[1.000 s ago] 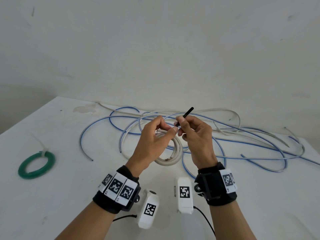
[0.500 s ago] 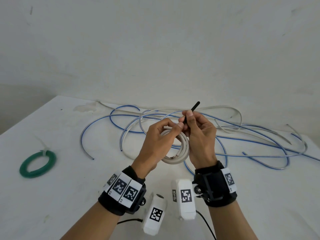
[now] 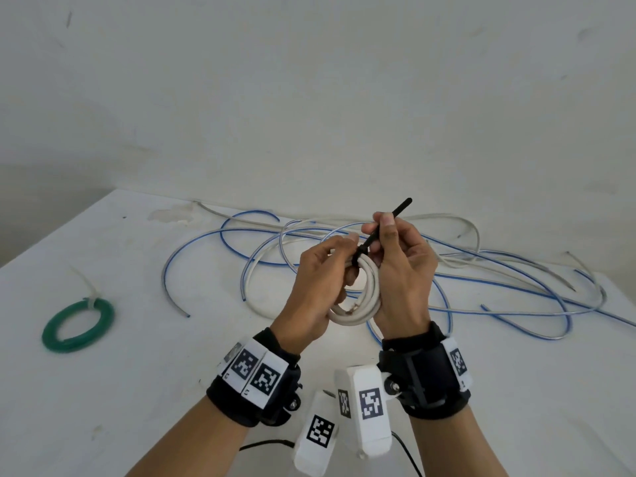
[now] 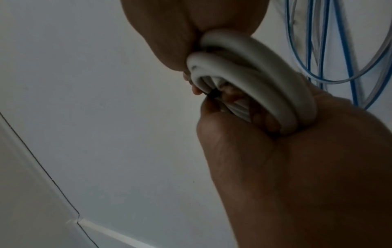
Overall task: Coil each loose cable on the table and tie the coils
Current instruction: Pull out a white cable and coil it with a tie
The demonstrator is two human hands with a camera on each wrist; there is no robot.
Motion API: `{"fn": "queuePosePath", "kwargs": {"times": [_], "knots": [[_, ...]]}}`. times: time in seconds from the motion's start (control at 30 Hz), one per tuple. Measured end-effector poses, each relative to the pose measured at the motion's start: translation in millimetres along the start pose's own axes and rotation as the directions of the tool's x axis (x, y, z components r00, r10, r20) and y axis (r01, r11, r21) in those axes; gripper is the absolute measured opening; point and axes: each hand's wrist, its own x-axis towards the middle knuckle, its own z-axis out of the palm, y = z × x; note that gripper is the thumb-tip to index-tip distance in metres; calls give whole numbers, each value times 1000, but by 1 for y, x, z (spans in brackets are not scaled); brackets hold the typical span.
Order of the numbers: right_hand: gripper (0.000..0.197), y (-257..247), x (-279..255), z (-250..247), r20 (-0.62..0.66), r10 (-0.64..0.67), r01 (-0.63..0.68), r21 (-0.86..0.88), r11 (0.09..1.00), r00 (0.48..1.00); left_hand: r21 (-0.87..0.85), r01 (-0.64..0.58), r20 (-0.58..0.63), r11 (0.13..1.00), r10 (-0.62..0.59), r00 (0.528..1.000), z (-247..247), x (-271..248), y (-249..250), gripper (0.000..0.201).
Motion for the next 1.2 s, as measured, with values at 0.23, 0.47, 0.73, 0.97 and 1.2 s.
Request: {"fn": "queuePosePath", "kwargs": {"times": [0.23, 0.47, 0.73, 0.97, 1.2], "knots": [[16, 7, 0, 38, 44, -52, 58, -131, 990, 998, 33, -34, 2, 999, 34, 999, -39, 9, 0, 62], [14, 19, -19, 118, 206, 23, 21, -209, 978, 978, 161, -35, 171, 986, 7, 985, -125, -25, 45, 71], [26, 79, -56, 201, 346, 126, 50, -457, 888, 930, 365, -33, -185, 930, 107, 977, -248, -85, 75, 24], [26, 133, -91, 213, 596, 482, 167, -723, 671, 643, 287, 143, -375, 947, -26, 927, -323, -107, 73, 25], [26, 161, -119, 219, 558, 564, 112, -764, 635, 608, 397, 221, -486, 891, 0, 874, -351, -108, 58, 25]]}}
